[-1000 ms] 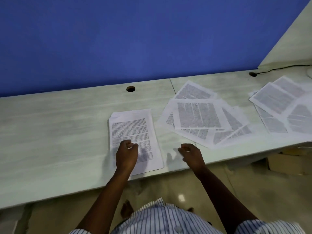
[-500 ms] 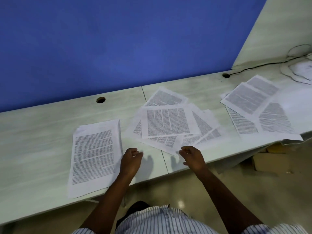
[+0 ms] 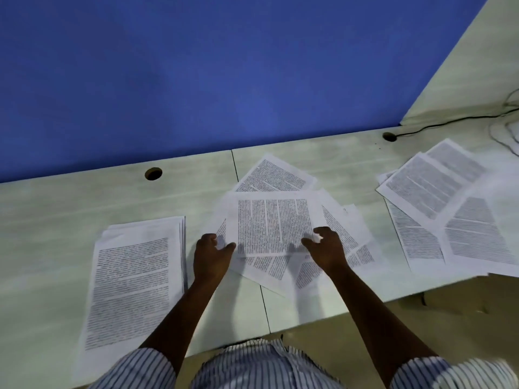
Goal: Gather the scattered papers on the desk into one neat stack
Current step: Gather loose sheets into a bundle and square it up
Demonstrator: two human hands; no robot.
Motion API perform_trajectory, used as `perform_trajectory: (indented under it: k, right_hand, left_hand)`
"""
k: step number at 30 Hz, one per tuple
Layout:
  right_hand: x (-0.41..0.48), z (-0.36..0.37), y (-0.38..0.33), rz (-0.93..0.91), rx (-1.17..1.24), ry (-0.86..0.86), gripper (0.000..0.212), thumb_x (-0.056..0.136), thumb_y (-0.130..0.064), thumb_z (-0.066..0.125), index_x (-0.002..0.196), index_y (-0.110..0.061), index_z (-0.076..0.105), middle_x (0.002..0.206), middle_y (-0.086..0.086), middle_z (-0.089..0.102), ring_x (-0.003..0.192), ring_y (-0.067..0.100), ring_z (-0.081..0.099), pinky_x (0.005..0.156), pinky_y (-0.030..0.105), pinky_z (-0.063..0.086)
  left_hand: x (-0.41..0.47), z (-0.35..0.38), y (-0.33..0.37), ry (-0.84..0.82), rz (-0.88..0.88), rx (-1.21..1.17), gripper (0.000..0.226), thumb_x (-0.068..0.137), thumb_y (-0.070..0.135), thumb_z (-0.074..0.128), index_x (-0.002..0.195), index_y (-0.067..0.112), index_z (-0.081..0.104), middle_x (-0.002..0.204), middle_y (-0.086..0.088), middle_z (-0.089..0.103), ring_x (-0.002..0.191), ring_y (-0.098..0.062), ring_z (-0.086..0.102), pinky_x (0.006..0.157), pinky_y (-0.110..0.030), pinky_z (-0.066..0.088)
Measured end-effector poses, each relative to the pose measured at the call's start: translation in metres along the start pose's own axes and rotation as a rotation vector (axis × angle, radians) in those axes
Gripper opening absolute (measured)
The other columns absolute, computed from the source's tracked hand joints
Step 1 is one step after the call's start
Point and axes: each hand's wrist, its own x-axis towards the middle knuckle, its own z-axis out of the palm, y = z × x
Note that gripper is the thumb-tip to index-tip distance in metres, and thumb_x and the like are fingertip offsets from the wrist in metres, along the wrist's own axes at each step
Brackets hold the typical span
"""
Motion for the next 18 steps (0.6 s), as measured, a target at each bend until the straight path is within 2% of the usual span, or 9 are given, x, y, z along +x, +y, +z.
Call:
perform_trajectory:
  k: [3,5,8,11,14,16,18]
  right_hand:
    - [0.017,0.002,-0.001,0.047,-0.183,-0.075,0.067,0.078,-0.036,0.080,0.132,-0.009,0.052,0.134,0.015,0.050,0.121,0.031,0.053,0.098,0.039,0.048]
    - [0.016,0.006,0.004,-0.009,-0.395,-0.123,0.071,0.079,-0.042,0.077,0.136,-0.012,0.049,0.136,0.011,0.046,0.126,0.031,0.044,0.096,0.043,0.049]
    - [0.017,0.013,0.008,-0.085,-0.572,-0.120,0.069,0.082,-0.044,0.073,0.139,-0.017,0.045,0.138,0.007,0.041,0.127,0.028,0.039,0.087,0.043,0.051]
    - [0.022,0.012,0.004,-0.082,-0.596,-0.112,0.068,0.081,-0.045,0.073,0.138,-0.020,0.045,0.136,0.005,0.041,0.126,0.026,0.038,0.083,0.043,0.051]
    - [0.026,0.012,0.004,-0.077,-0.624,-0.133,0.068,0.080,-0.045,0.074,0.137,-0.020,0.045,0.132,0.006,0.043,0.125,0.027,0.039,0.083,0.043,0.051]
    - [0.029,0.012,0.003,-0.081,-0.645,-0.157,0.070,0.079,-0.047,0.074,0.136,-0.019,0.045,0.130,0.006,0.043,0.124,0.027,0.040,0.084,0.043,0.052]
    - [0.032,0.011,0.001,-0.083,-0.683,-0.188,0.070,0.080,-0.048,0.073,0.135,-0.017,0.043,0.130,0.006,0.043,0.123,0.027,0.042,0.084,0.042,0.051]
  left_hand:
    - [0.018,0.024,0.015,-0.004,-0.020,0.121,0.088,0.070,0.047,0.084,0.137,0.004,0.047,0.133,-0.017,0.054,0.125,-0.035,0.050,0.098,-0.042,0.045]
    - [0.023,0.035,0.021,0.008,-0.026,0.268,0.105,0.064,0.058,0.084,0.142,0.004,0.038,0.137,-0.020,0.049,0.128,-0.037,0.045,0.098,-0.046,0.045]
    - [0.035,0.051,0.030,-0.005,-0.004,0.395,0.118,0.065,0.057,0.083,0.151,0.004,0.022,0.141,-0.023,0.044,0.129,-0.038,0.043,0.100,-0.046,0.044]
    - [0.047,0.062,0.038,-0.029,0.011,0.454,0.117,0.069,0.050,0.083,0.152,0.005,0.015,0.142,-0.023,0.042,0.129,-0.038,0.043,0.103,-0.045,0.043]
    - [0.059,0.064,0.040,-0.051,-0.040,0.433,0.112,0.068,0.046,0.085,0.149,0.006,0.020,0.139,-0.021,0.044,0.126,-0.037,0.047,0.101,-0.044,0.044]
    - [0.069,0.064,0.038,-0.062,-0.085,0.353,0.100,0.068,0.039,0.087,0.143,0.007,0.029,0.136,-0.018,0.049,0.124,-0.037,0.051,0.099,-0.044,0.046]
    - [0.075,0.062,0.037,-0.079,-0.092,0.232,0.072,0.074,0.027,0.083,0.131,0.009,0.043,0.128,-0.015,0.059,0.116,-0.035,0.058,0.090,-0.042,0.050]
